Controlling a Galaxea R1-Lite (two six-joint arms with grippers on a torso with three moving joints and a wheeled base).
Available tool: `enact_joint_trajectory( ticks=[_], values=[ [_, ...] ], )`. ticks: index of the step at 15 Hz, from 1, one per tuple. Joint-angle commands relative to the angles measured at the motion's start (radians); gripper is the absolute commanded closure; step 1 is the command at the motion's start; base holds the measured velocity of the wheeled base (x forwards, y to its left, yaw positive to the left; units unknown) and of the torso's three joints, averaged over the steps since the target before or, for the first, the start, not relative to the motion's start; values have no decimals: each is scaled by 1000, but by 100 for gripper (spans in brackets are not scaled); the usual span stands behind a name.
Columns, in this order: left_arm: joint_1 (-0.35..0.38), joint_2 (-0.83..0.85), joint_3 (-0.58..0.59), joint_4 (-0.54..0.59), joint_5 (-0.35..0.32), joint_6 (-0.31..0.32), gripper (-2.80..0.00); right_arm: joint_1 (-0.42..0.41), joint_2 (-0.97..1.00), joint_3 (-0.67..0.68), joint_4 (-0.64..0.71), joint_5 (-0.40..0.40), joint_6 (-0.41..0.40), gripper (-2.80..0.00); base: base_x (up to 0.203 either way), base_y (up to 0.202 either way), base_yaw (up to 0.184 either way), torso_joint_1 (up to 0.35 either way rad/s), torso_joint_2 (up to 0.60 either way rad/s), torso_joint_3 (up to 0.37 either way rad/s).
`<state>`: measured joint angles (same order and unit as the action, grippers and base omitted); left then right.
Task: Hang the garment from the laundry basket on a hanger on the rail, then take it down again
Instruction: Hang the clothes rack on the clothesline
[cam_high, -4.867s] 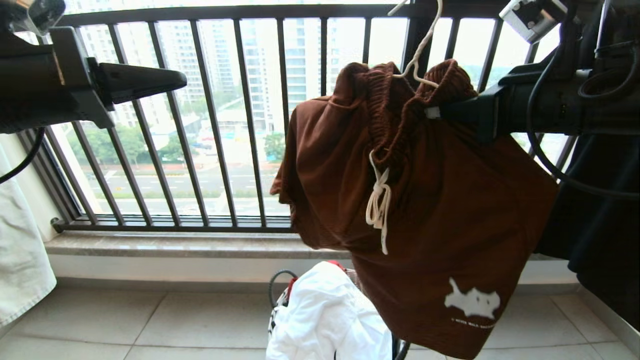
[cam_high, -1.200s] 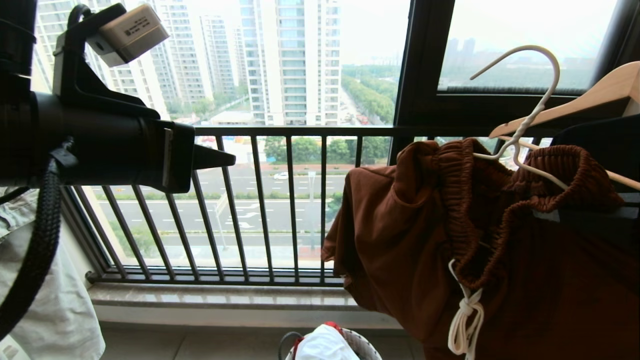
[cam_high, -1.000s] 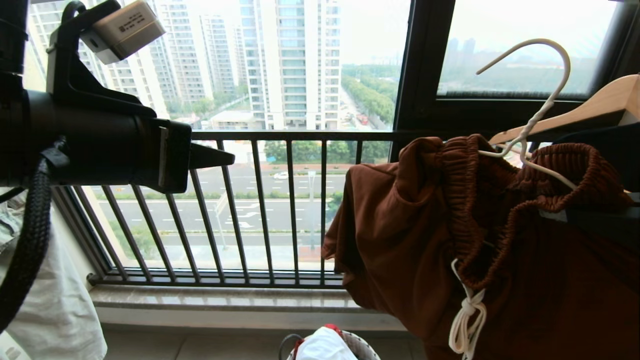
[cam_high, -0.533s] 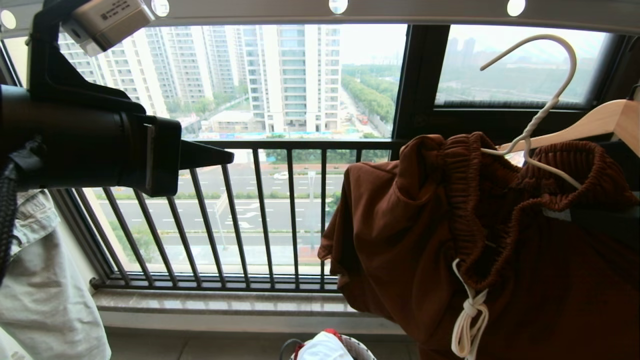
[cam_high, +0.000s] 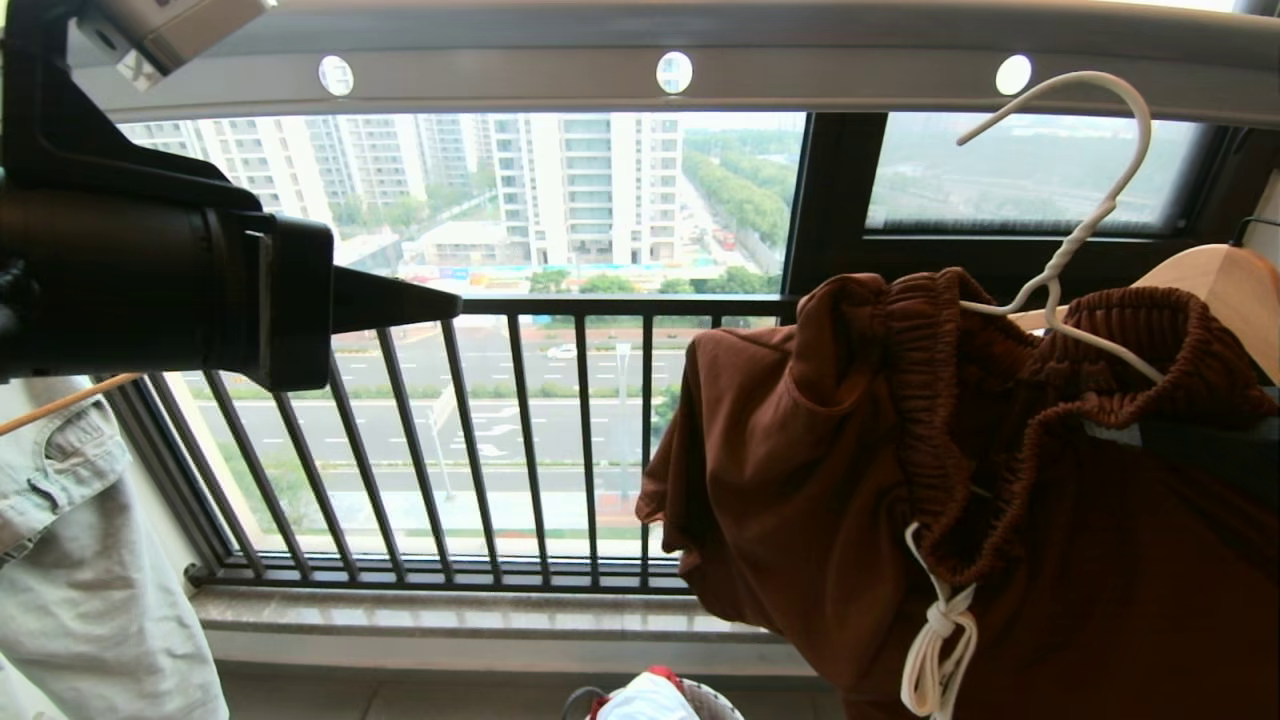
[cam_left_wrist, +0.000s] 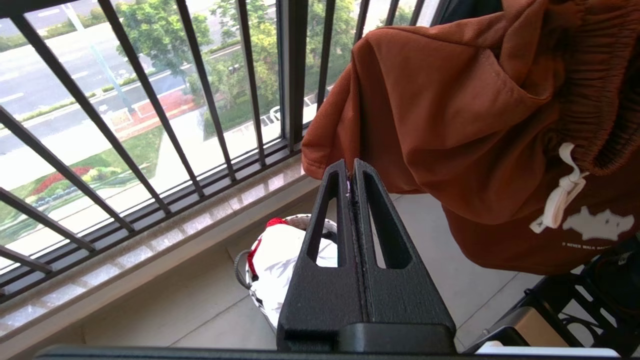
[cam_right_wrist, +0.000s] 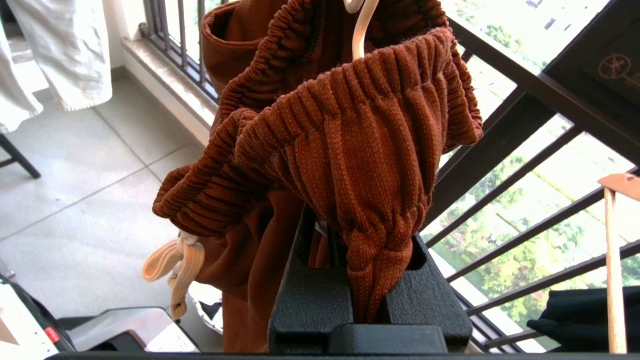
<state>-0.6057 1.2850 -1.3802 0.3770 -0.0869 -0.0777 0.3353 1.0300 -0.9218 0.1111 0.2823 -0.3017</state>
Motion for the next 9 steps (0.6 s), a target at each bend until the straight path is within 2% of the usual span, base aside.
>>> enact_joint_trajectory(
  ticks=[1, 3, 7, 9],
  values=[
    [-11, -6, 1, 2, -1, -2, 0, 11, 2, 14, 1, 5, -11, 0, 0, 0, 0, 110, -244, -124],
    [-11, -9, 1, 2, -1, -2, 0, 12, 2, 21, -3, 34, -11, 0, 0, 0, 0, 110, -229, -113],
    [-11, -22, -8, 1, 2, -24, 0, 18, 5, 44, -7, 46, -10, 0, 0, 0, 0, 0, 0, 0],
    [-16, -33, -8, 1, 43, -28, 0, 19, 6, 44, -5, 46, -11, 0, 0, 0, 0, 0, 0, 0]
  ],
)
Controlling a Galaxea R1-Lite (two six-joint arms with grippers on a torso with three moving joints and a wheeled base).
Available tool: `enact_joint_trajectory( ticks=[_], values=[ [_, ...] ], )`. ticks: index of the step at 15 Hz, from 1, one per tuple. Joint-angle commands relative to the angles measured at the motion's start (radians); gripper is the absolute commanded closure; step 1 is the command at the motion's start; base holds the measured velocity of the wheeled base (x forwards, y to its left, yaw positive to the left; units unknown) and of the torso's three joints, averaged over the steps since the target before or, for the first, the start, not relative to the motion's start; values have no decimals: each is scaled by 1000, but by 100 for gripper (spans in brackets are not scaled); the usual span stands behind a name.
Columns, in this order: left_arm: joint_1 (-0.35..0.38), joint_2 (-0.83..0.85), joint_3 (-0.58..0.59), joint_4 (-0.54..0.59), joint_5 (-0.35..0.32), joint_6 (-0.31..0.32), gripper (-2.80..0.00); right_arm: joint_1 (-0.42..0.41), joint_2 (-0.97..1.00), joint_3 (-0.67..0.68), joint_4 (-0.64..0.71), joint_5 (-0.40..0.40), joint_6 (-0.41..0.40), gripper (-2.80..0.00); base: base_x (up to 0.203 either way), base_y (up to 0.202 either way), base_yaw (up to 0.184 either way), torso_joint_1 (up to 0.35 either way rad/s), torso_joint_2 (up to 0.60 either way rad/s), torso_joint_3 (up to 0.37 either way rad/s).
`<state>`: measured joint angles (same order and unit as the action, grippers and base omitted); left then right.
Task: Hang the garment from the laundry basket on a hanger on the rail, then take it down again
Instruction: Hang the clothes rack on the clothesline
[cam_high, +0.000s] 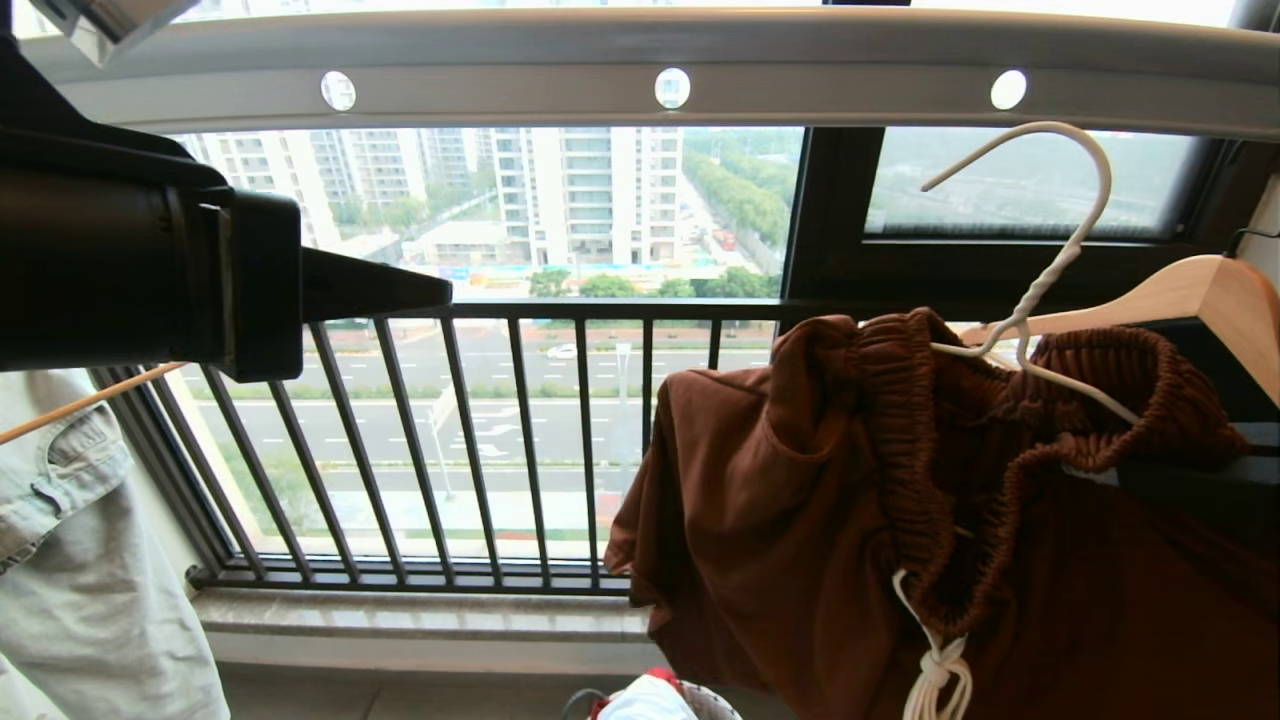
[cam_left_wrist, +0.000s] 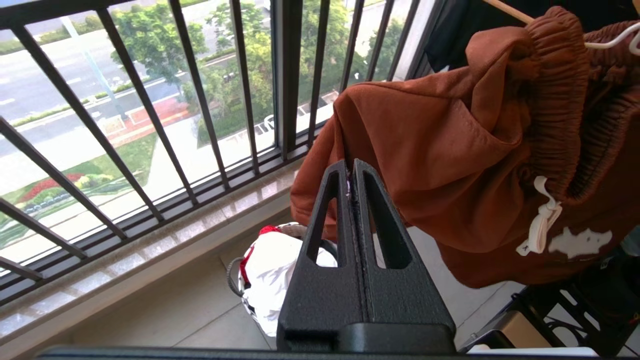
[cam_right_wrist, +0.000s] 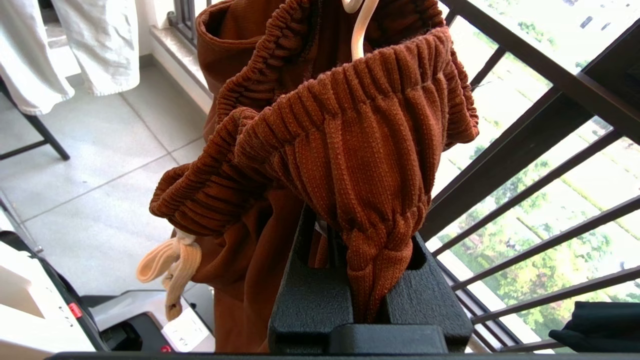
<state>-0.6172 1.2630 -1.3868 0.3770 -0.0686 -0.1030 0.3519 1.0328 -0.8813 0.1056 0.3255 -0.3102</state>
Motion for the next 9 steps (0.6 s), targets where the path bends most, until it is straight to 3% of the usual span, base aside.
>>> enact_joint_trajectory(
  ticks=[1, 4, 9],
  values=[
    [-14, -13, -1, 0, 41, -3, 0, 12, 5, 2, 1, 3, -1, 0, 0, 0, 0, 0, 0, 0],
    [-18, -10, -1, -4, 44, -7, 0, 81, 28, 2, 2, 3, 14, 0, 0, 0, 0, 0, 0, 0],
    [-41, -25, -1, -7, 46, -20, 0, 237, 104, -12, -108, -43, 143, 0, 0, 0, 0, 0, 0, 0]
  ],
)
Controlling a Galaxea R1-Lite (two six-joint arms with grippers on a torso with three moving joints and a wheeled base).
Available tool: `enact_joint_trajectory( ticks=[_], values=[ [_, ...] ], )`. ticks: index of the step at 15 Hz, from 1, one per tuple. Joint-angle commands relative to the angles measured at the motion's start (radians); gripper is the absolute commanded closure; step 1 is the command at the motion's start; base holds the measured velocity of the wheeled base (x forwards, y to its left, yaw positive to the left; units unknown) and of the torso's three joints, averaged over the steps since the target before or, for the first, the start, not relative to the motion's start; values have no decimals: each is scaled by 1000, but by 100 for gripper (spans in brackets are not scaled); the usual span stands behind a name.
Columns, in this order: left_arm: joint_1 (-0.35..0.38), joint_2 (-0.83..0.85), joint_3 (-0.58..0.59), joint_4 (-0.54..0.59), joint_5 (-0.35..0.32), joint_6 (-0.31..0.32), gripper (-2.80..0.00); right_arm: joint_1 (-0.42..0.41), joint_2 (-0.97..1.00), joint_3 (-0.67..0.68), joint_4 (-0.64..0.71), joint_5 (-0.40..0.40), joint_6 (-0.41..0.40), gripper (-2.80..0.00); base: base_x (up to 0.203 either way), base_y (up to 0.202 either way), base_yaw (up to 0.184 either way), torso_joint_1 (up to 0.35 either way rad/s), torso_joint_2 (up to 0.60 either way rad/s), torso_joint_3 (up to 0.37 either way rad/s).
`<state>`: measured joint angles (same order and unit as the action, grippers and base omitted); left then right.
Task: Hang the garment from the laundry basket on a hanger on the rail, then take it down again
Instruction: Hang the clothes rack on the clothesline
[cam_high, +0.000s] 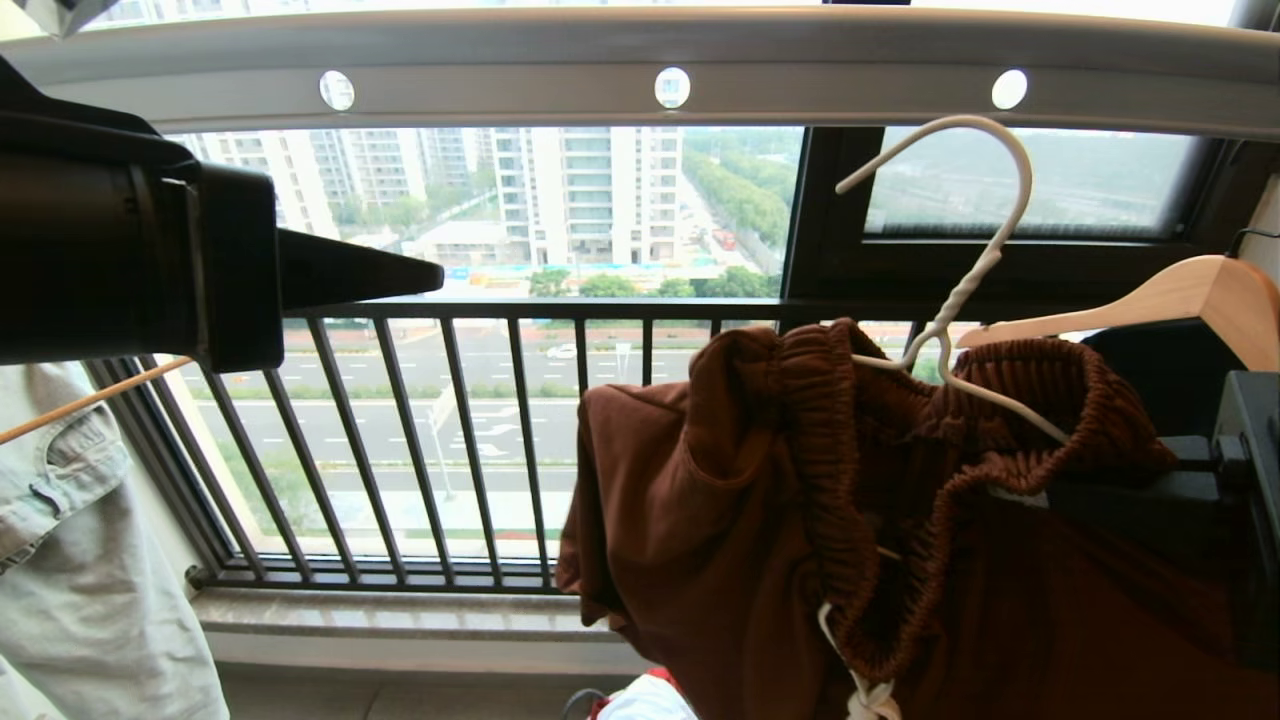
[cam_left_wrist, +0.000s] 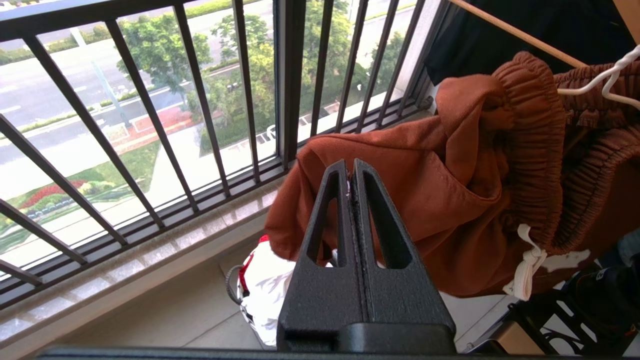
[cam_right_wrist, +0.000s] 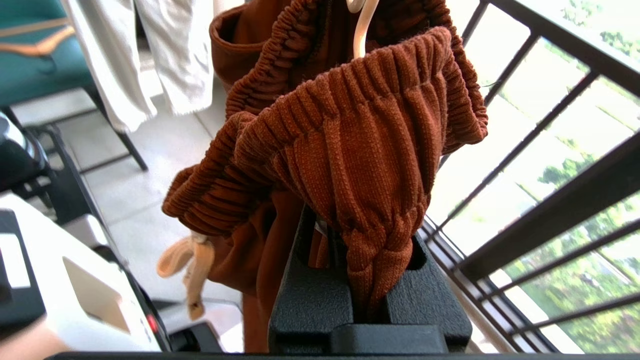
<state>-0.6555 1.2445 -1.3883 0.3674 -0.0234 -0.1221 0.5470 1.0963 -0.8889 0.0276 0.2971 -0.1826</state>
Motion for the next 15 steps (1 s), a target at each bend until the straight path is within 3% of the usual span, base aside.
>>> enact_joint_trajectory(
  ticks=[1, 6, 8, 11, 15],
  values=[
    [-3, -15, 0, 1, 2, -1, 0, 66, 65, -13, -51, -44, 34, 0, 0, 0, 0, 0, 0, 0],
    [-3, -44, -1, 1, 4, -2, 0, 161, 201, -157, -73, -161, 46, 0, 0, 0, 0, 0, 0, 0],
    [-2, -64, -1, -1, 38, -1, 0, 184, 262, -218, -75, -237, 46, 0, 0, 0, 0, 0, 0, 0],
    [-1, -68, -29, -2, 109, -11, 0, 188, 325, -289, -72, -260, 46, 0, 0, 0, 0, 0, 0, 0],
    [-2, -100, -30, -2, 117, -13, 0, 188, 404, -365, -73, -338, 46, 0, 0, 0, 0, 0, 0, 0]
  ],
)
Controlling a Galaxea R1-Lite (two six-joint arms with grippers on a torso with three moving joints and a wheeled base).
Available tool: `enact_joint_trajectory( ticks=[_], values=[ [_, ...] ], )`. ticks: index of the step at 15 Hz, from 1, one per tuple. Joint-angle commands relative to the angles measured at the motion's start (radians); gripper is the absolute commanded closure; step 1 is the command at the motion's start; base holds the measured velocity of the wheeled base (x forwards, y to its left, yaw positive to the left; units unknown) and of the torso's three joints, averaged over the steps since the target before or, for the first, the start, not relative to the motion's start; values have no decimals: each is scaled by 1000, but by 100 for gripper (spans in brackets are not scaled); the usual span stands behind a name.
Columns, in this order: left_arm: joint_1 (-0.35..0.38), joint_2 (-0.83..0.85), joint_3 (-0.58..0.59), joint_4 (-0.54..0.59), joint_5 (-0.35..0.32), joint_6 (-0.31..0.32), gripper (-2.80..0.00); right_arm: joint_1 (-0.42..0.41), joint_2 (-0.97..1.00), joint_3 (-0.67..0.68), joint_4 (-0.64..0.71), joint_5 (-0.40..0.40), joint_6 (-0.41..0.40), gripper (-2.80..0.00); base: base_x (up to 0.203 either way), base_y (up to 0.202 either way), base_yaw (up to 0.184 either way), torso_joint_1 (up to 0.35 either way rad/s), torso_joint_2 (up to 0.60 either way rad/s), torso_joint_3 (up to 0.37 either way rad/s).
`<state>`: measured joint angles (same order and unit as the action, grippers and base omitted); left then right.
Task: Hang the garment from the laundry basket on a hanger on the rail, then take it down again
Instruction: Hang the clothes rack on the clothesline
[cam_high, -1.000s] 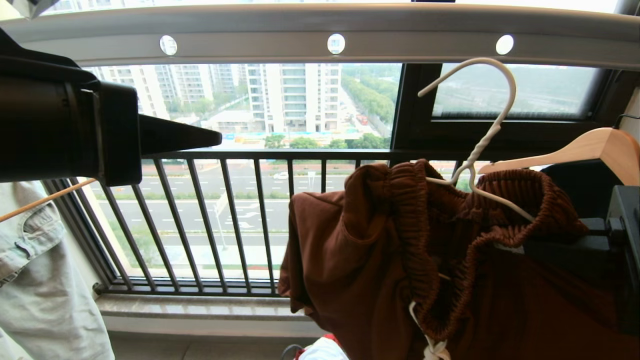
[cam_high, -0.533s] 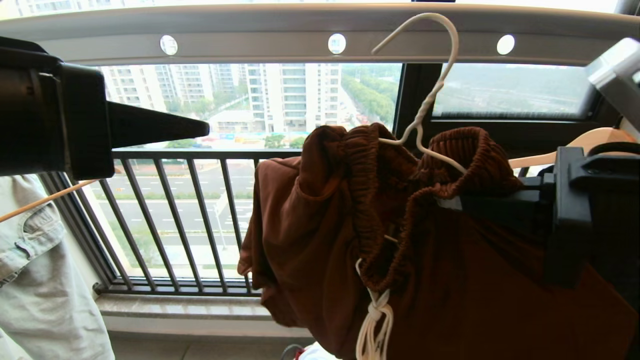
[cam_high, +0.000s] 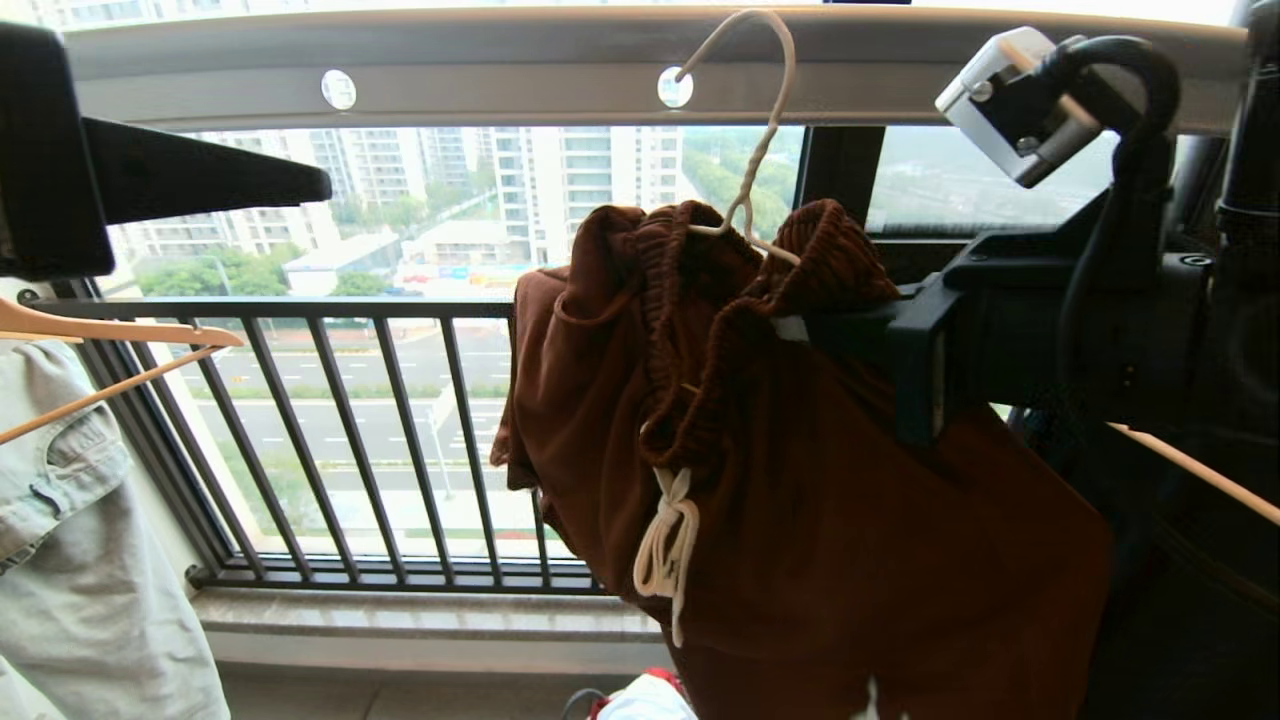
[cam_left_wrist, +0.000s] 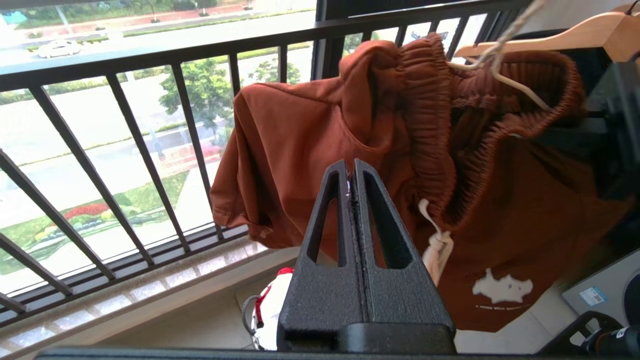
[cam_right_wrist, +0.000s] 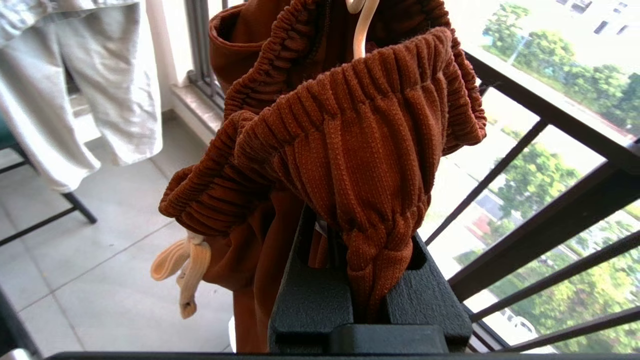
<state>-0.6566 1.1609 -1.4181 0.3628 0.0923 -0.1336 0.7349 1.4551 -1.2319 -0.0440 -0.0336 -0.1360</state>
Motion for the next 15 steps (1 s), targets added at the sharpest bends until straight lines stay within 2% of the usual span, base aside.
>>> enact_joint_trajectory(
  ticks=[1, 6, 15],
  values=[
    [0, -22, 0, 2, 1, -1, 0, 0, 50, -32, -1, -21, -1, 0, 0, 0, 0, 0, 0, 0],
    [0, -33, -8, 2, 1, -1, 0, -3, 88, -63, -2, -78, -1, 0, 0, 0, 0, 0, 0, 0],
    [0, -43, -5, 2, 1, -1, 0, -3, 137, -69, 3, -132, -2, 0, 0, 0, 0, 0, 0, 0]
  ],
)
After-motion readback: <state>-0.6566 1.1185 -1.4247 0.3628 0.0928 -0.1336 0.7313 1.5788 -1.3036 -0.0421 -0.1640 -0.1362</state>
